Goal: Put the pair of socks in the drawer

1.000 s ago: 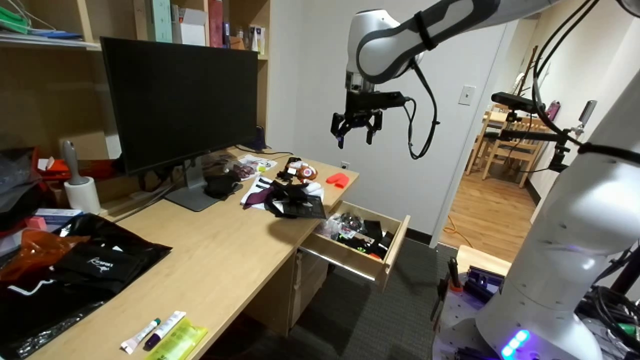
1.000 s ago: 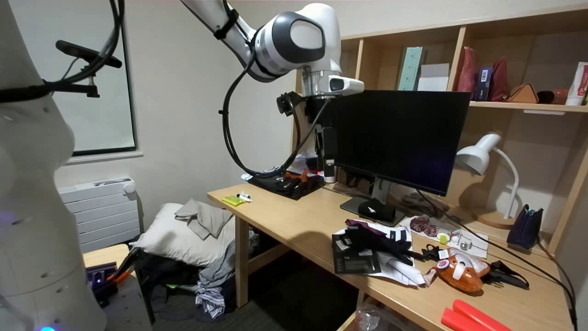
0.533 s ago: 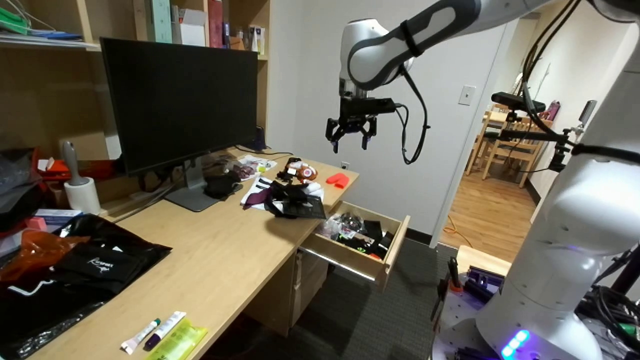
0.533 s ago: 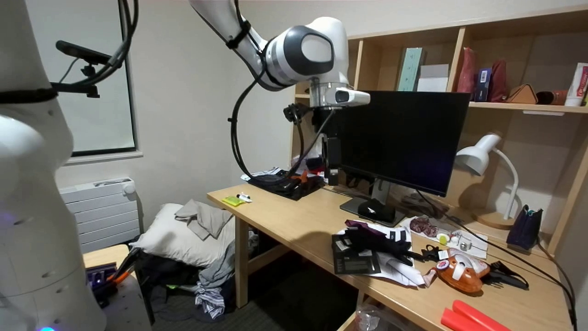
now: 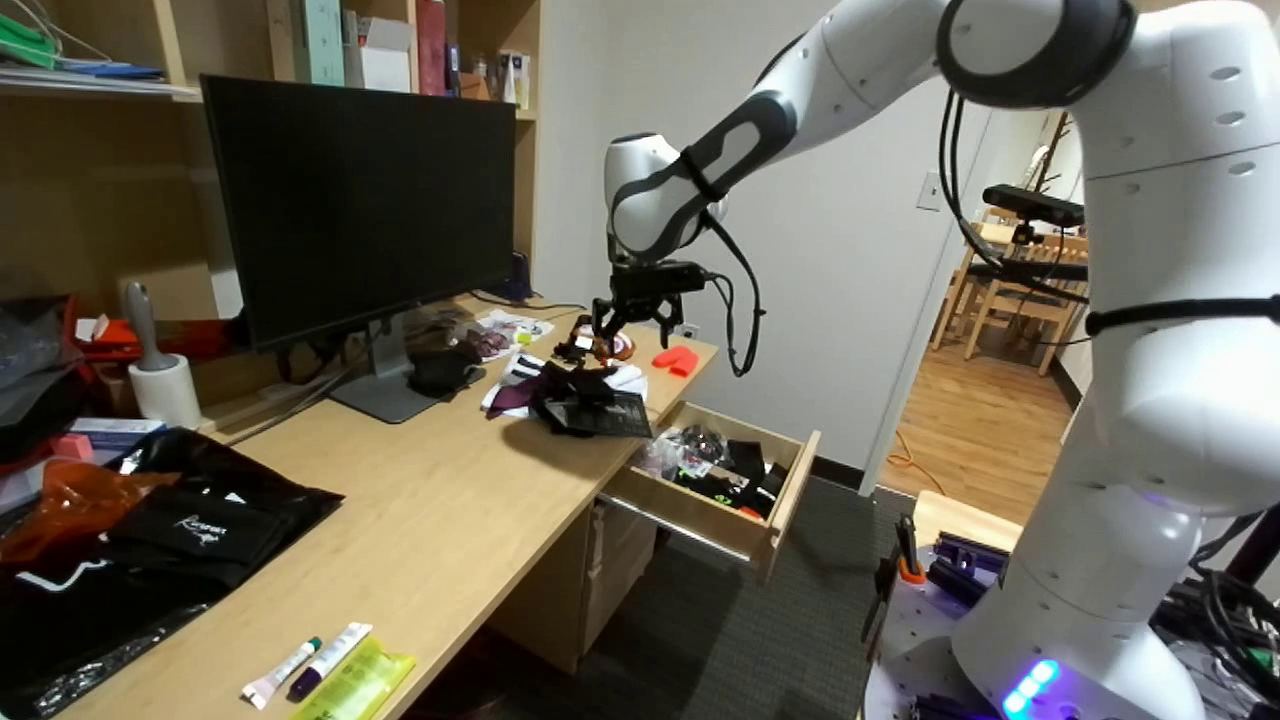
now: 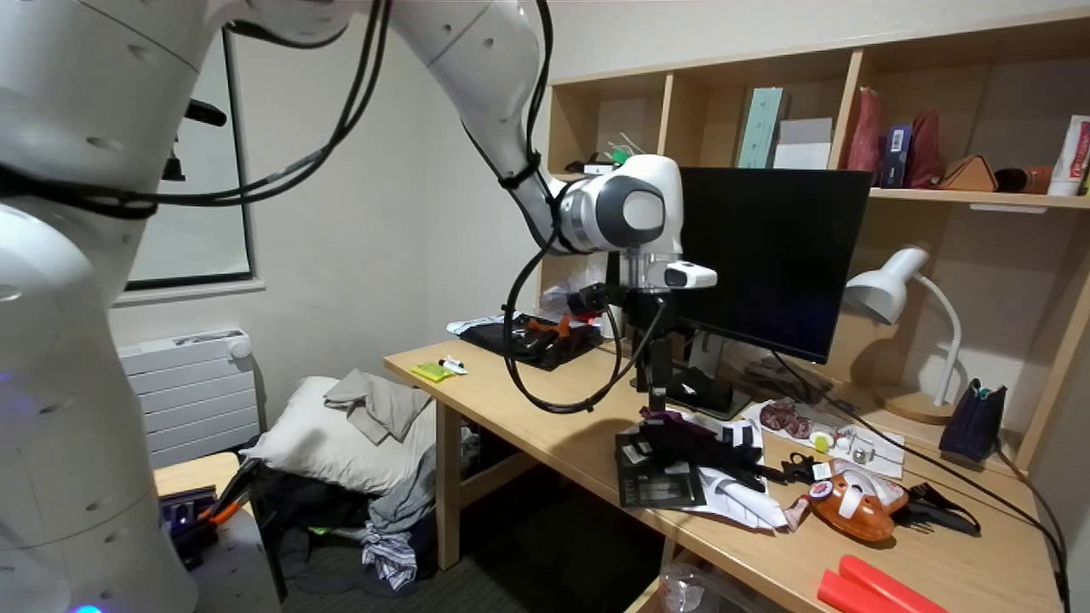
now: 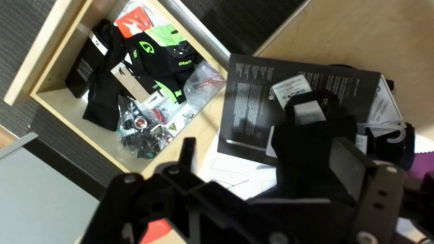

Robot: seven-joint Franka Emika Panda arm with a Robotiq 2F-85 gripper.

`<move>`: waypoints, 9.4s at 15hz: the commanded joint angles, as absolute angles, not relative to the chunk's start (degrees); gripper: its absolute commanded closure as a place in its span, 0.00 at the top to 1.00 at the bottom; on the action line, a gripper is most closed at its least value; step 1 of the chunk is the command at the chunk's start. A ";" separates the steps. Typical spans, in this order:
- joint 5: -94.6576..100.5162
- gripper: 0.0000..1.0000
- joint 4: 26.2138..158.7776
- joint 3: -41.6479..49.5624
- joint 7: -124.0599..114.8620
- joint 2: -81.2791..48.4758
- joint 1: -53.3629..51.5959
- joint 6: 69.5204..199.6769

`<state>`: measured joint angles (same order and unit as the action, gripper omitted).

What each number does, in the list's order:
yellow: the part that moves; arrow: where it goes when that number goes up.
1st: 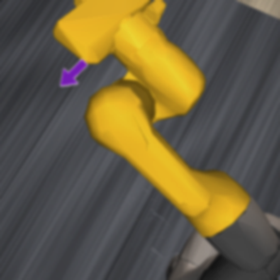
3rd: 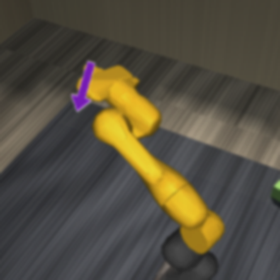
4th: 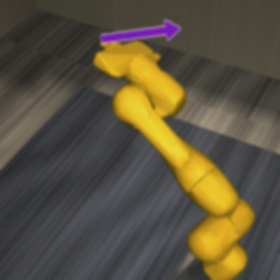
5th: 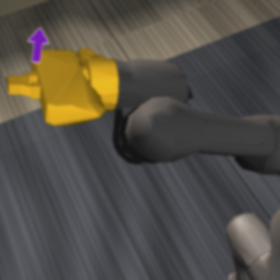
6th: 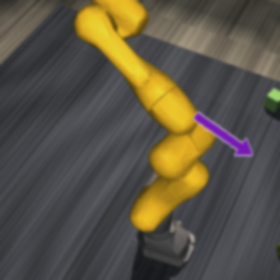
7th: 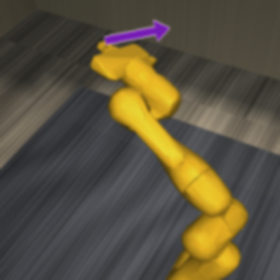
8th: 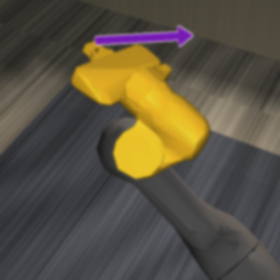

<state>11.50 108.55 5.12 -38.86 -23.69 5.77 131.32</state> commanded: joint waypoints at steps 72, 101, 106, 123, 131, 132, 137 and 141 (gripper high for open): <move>0.27 0.14 89.78 12.46 -37.95 -44.03 0.56 130.04; 1.33 1.00 98.12 13.31 -44.52 -29.44 1.75 127.54; -1.95 1.00 81.47 11.16 -41.43 -45.02 5.12 118.22; -0.97 0.19 52.18 10.28 -39.15 -64.43 6.37 108.01; -1.93 0.06 51.08 9.00 -37.30 -62.69 8.56 105.25; -2.02 0.08 50.82 8.64 -36.77 -63.21 8.79 105.65; -2.55 0.40 48.46 7.25 -35.69 -66.83 8.78 104.70; -2.04 0.66 46.46 6.79 -34.33 -69.51 8.21 104.83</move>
<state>-0.77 51.18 7.23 -37.14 -66.23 7.91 106.30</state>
